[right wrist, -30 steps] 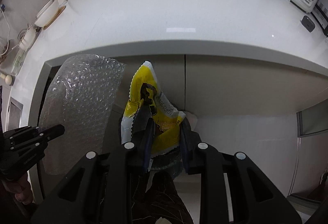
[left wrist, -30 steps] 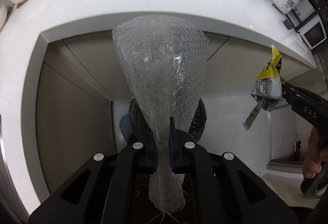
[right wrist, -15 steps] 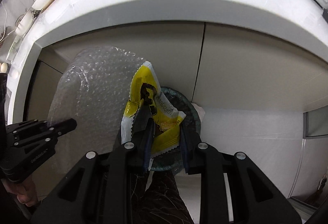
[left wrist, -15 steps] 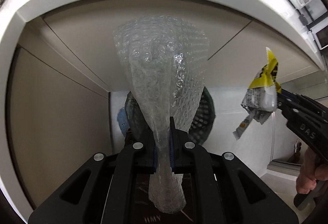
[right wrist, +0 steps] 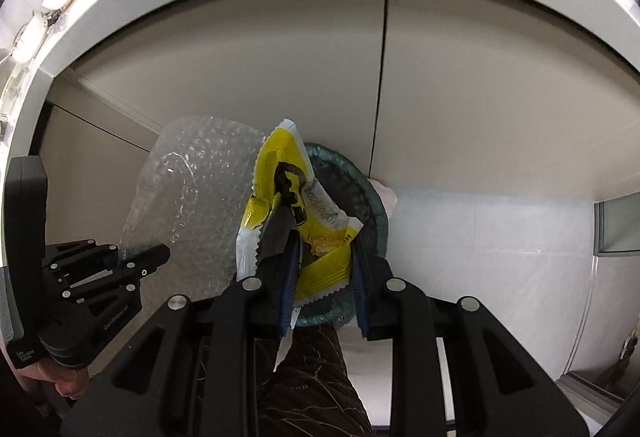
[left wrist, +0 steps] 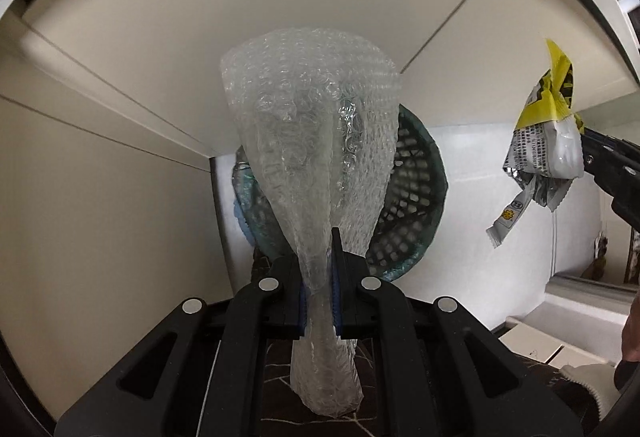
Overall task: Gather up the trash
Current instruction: 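Open the left tool over the wastebasket while the right tool releases the yellow wrapper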
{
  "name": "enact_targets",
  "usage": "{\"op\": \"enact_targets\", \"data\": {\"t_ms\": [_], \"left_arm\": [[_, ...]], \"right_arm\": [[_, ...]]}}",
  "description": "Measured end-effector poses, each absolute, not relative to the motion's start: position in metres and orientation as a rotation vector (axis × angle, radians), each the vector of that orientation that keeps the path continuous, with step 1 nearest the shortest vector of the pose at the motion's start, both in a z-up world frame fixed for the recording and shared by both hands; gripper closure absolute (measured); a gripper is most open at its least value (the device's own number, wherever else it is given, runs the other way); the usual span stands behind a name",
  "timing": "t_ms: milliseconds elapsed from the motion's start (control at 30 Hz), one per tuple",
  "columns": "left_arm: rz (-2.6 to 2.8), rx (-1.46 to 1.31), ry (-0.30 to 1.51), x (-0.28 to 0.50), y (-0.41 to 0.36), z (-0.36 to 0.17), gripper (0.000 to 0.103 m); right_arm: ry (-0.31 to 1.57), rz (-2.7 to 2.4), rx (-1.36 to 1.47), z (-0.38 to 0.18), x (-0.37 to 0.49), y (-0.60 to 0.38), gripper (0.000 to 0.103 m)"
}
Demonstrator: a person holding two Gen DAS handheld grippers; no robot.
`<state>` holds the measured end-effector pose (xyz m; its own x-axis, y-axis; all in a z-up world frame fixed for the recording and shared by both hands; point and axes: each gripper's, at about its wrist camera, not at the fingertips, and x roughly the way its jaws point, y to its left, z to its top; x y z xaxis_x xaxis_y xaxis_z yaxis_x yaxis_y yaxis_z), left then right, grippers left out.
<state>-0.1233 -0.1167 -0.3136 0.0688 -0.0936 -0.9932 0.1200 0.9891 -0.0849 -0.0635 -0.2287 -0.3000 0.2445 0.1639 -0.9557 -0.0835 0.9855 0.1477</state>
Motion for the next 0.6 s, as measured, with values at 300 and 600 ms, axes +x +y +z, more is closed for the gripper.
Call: {"op": "enact_targets", "data": {"t_ms": [300,600], "left_arm": [[-0.168,0.02,1.448,-0.118,-0.117,-0.304,0.071],[-0.16,-0.014,1.408,-0.112,-0.114,-0.291,0.059]], "right_arm": [[1.322,0.171,0.071,-0.297,-0.065,-0.239,0.08],[1.325,0.174,0.068,-0.294,-0.063,-0.234,0.08]]}}
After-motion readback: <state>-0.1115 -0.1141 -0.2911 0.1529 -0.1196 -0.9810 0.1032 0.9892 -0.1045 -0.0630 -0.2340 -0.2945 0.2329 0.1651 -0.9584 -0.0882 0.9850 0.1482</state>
